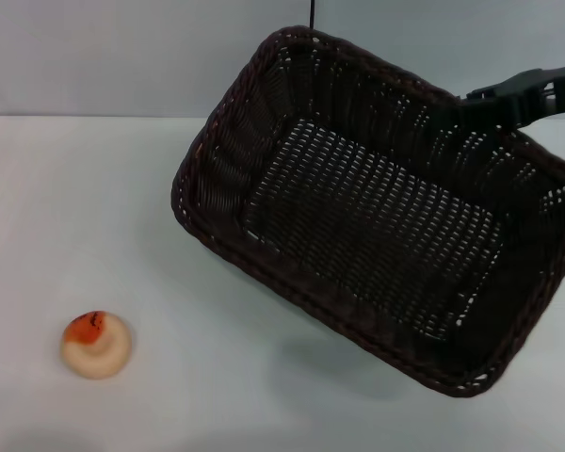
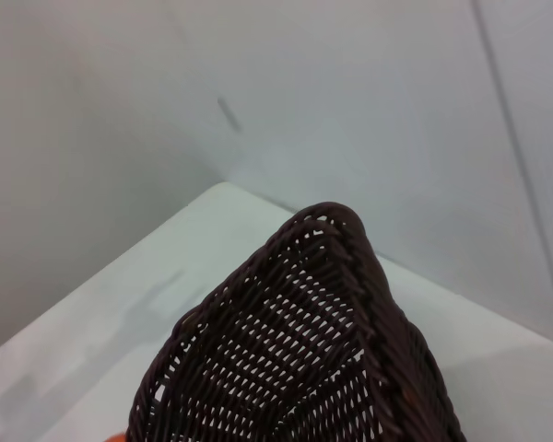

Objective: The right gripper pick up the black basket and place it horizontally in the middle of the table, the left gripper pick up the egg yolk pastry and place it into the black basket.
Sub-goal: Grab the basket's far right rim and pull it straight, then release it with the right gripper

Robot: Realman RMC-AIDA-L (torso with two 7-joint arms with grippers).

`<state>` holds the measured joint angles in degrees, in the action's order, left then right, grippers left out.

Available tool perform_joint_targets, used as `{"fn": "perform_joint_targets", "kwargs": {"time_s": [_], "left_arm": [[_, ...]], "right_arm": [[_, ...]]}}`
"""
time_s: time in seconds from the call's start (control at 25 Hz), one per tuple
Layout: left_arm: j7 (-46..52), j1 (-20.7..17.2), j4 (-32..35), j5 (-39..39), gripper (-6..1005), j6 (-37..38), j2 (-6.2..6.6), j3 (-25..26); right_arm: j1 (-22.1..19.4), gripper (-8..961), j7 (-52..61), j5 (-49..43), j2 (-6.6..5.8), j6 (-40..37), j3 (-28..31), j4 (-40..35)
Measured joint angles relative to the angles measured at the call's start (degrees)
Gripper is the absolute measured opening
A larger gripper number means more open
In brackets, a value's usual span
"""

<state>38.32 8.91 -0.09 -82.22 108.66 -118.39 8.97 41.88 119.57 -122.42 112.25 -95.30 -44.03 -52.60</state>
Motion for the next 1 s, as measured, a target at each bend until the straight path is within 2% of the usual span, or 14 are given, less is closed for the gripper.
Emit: {"fn": "perform_joint_targets", "kwargs": {"time_s": [0.08,0.12,0.16,0.28,0.32,0.36,0.52,0.68,0.84,0.92,1.0], "left_arm": [[0.0,0.08,0.0,-0.02,806,-0.05,0.03,-0.09],[0.0,0.2,0.0,-0.02,806,-0.04,0.04,-0.12],[0.0,0.2,0.0,-0.02,806,-0.04,0.04,-0.12],[0.0,0.3,0.0,-0.05,806,-0.05,0.04,-0.19],[0.0,0.3,-0.01,-0.08,806,-0.05,0.0,-0.24],[0.0,0.3,-0.01,-0.08,806,-0.05,0.0,-0.24],[-0.14,0.32,-0.09,-0.17,797,0.01,-0.06,-0.72],[-0.36,0.32,-0.09,-0.29,760,0.39,-0.08,-1.8],[-0.25,0.27,-0.14,-0.31,723,0.51,-0.08,-2.82],[-0.23,0.21,-0.17,-0.32,706,0.5,-0.04,-4.12],[-0.43,0.04,-0.18,-0.33,691,0.38,0.01,-5.27]], "right_arm": [[0.51,203,-1.65,0.58,-0.88,-2.05,0.0,-0.01],[1.27,203,-3.3,0.9,-1.74,-4.4,-0.07,-0.07],[1.27,204,-3.3,0.9,-1.74,-4.4,-0.07,-0.07],[2.79,205,-5.86,0.92,-3.55,-8.05,-0.61,-0.06],[4.04,206,-7.8,0.71,-4.7,-10.22,-0.88,0.04],[4.69,206,-8.68,0.61,-5.19,-10.99,-0.9,0.08],[7.19,208,-11.7,0.01,-5.76,-11.83,-1.72,0.1],[8.74,210,-12.94,-0.38,-5.29,-11.41,-4.73,0.68],[10.01,212,-13.94,-0.43,-3.01,-9.99,-7.28,2.69],[9.98,213,-14.51,-0.44,-1.19,-9.7,-7.43,2.67],[9.88,214,-14.75,-0.45,-0.87,-9.75,-7.45,2.55]]}}
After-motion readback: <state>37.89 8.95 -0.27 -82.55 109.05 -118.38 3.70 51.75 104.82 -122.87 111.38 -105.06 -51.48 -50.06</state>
